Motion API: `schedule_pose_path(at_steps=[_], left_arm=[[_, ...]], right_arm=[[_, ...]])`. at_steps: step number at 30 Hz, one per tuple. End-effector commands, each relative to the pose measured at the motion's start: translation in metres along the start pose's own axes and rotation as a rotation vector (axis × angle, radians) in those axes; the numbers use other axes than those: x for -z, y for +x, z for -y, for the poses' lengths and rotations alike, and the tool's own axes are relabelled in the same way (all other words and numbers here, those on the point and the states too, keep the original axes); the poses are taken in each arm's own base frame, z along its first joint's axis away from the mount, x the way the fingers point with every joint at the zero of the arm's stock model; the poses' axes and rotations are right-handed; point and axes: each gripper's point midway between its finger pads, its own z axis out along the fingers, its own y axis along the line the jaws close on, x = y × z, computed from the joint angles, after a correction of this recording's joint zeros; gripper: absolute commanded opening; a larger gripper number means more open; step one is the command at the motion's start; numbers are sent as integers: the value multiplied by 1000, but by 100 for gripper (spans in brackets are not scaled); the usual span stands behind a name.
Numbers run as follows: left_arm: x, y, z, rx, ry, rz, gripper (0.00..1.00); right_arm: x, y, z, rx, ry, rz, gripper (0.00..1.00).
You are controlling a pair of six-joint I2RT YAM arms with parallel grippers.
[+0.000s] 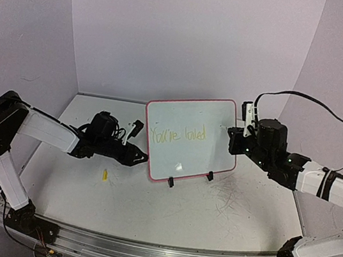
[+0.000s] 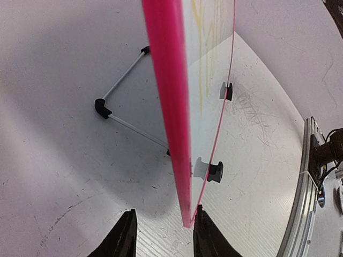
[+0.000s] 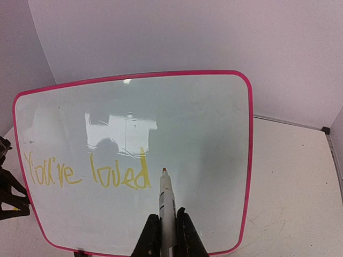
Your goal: Write a sentence on the whiteboard
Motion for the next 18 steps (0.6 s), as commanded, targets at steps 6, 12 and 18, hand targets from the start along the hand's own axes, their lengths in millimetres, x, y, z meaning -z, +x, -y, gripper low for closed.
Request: schedule_pose_path(at_steps=[6,12,18], left_arm=[[26,-36,24,52,56,144,51],[19,-49,24,130,126,219,67],[8,-42,18,156,173,240,57]], right_arm=[[0,-1,1,21,1,5,0],[-1,-5,-6,8,-34,21,0],[0,-8,-9,-2,-52,35,0]])
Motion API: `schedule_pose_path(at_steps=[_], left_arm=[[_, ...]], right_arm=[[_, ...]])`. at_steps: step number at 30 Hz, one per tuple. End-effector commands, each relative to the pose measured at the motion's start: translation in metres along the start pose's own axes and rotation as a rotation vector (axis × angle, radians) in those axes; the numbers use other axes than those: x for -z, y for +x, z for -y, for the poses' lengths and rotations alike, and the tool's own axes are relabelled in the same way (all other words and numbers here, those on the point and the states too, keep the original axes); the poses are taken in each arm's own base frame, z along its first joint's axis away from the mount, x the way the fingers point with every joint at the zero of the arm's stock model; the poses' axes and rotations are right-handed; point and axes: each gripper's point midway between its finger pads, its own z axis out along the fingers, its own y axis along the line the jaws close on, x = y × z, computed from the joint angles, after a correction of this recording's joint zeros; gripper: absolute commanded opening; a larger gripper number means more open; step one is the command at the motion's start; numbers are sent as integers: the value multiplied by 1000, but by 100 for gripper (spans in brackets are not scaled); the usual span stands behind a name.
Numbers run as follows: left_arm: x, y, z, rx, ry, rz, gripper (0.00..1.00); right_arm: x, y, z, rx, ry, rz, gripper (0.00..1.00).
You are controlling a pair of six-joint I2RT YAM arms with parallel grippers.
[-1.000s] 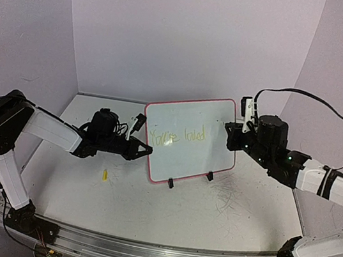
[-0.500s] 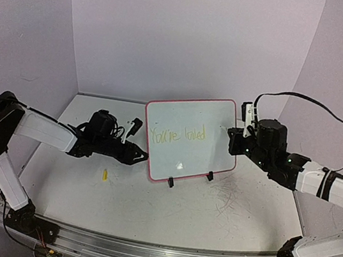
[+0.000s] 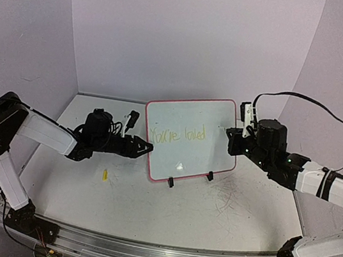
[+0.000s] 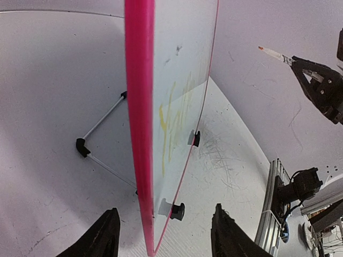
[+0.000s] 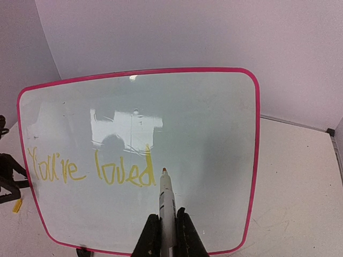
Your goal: Write a sentence on the whiteboard
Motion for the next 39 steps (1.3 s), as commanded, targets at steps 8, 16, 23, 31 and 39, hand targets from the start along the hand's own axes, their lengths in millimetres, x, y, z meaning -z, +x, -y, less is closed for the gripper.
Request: schedule_pose_path(at_steps=[8,16,23,31,39], left_arm=[[-3,0,0,12,112,114,45],[-9,9,-3,16,149,109,41],[-4,12,-9,-10,137,106,16],[2,19,-20,-30,139,81,0],[3,26,-21,-21,135,48,0]], right_arm=[[0,-12,-6,-16,-35,50,0],[8,-21,-2,-23,-21,79,0],[10,-24,-3,-26,-28,84,0],[11,-24,-3,-20,-30,82,0],[7,-19,-6,4,-40,43,0]])
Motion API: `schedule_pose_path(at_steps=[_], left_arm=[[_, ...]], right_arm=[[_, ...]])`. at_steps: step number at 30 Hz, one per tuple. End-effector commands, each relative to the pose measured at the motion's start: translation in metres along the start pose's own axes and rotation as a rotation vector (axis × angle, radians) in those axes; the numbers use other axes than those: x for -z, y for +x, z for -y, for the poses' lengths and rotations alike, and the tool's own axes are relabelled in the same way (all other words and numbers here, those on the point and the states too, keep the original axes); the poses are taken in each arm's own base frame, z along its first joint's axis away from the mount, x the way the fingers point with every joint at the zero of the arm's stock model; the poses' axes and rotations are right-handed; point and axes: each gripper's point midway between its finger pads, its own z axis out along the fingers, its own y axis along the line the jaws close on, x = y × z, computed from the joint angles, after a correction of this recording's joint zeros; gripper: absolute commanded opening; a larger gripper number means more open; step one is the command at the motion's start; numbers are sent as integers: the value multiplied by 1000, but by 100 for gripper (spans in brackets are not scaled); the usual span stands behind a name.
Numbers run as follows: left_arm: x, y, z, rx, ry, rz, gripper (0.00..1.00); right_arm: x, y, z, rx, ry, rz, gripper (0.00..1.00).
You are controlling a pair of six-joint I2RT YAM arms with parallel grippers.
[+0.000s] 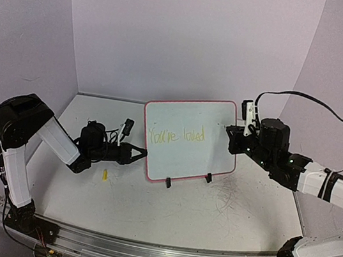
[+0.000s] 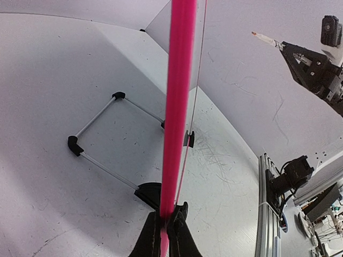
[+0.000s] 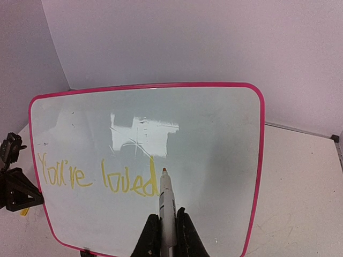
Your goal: Write a sentence on the whiteboard
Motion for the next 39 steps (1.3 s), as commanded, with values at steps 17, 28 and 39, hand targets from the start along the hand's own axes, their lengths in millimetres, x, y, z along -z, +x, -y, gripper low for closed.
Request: schedule_pose_path(at_steps=[17,28,39], left_arm=[[3,8,-7,33,-75,-22,0],[1,9,-9,33,-98,-29,0],[-2,9,-7,24,-95,-41,0]], right_arm=[[-3,13,23,12,119,-23,0],[-16,10,36,-61,31,-25,0],[-27,16,7,-33,-133,-47,0]])
